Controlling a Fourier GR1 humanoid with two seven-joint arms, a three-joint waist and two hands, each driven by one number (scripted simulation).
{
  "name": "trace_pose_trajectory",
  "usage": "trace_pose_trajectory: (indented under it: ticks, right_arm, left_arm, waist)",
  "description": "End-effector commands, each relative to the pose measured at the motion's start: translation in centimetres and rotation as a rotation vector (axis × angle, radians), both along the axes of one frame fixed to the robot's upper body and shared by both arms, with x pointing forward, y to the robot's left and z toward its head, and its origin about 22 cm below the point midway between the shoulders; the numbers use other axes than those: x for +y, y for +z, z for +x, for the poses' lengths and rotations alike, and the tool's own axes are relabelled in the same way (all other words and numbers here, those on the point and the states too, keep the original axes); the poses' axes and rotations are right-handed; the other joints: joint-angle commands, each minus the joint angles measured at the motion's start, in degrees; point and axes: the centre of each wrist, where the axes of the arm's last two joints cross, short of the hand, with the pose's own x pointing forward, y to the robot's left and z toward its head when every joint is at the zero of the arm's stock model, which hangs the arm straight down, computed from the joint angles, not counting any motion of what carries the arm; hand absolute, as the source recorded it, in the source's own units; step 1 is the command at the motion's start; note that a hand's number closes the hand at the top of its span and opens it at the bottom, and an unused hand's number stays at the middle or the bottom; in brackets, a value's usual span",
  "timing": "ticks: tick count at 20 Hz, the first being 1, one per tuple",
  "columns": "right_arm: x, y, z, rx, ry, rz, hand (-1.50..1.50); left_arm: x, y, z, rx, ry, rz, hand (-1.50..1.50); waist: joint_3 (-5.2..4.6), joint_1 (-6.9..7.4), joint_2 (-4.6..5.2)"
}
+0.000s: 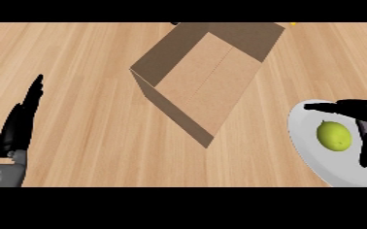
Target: Pick the pear from the plate and place it in the cardboard box
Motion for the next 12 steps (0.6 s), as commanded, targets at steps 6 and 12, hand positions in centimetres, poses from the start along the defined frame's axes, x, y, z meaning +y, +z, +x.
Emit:
trace_pose_trajectory:
  ticks: [6, 12]
  right_arm:
    - [3.0, 1.7, 1.0, 0.141, 0.091, 0.119, -1.50]
    - [1.9, -1.0, -1.3, 0.182, 0.096, -0.012, -1.50]
  left_arm:
    - [0.9, -0.9, -1.1, 0.018, 0.017, -0.006, 0.00]
    - [0.1, 0.3, 0.6, 0.007, 0.020, -0.006, 0.00]
  waist:
    - [0.20, -0.36, -0.06]
    - [0.25, -0.55, 0.12]
